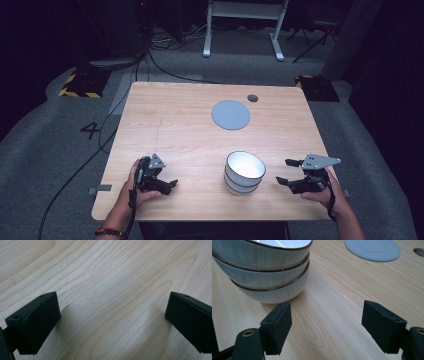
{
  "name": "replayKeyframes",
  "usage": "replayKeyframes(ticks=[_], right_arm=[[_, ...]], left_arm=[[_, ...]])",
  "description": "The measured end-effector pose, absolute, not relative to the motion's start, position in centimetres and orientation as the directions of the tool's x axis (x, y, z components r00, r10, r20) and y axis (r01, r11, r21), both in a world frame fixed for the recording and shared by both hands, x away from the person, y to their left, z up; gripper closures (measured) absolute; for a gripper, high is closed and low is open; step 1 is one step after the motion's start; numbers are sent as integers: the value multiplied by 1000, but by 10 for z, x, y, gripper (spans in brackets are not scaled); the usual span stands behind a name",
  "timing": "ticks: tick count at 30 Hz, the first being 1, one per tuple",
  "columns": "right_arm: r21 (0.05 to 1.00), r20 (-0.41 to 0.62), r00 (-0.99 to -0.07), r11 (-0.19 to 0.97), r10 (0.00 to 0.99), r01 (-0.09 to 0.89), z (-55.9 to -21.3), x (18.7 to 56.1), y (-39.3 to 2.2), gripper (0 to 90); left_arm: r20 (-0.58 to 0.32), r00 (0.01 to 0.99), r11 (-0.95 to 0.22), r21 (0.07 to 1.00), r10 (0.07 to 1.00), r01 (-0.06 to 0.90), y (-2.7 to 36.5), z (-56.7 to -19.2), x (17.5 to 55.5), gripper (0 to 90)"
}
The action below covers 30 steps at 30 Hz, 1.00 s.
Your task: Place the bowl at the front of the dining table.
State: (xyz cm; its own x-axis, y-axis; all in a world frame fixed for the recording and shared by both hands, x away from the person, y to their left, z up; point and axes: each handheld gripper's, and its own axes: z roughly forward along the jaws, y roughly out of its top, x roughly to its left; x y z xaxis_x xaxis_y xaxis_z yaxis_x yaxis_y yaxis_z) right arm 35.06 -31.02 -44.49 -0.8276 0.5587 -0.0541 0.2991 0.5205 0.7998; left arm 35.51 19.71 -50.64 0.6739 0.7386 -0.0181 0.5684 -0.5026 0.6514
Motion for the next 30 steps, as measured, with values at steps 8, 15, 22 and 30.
replayKeyframes(ticks=[8,15,22,30], right_arm=[[798,-64,-856,542,513,265,-439,340,-293,240],[809,-76,-874,543,480,228,-433,336,-282,238],[818,-78,-888,538,454,204,-424,333,-276,236],[813,-116,-903,561,414,153,-412,332,-268,245]], left_arm=[[-18,676,-504,651,737,567,197,-506,355,1],[-35,675,-498,647,737,577,197,-507,355,0],[-35,676,-499,647,736,577,197,-507,355,0],[-35,676,-498,647,736,577,197,-507,355,0]])
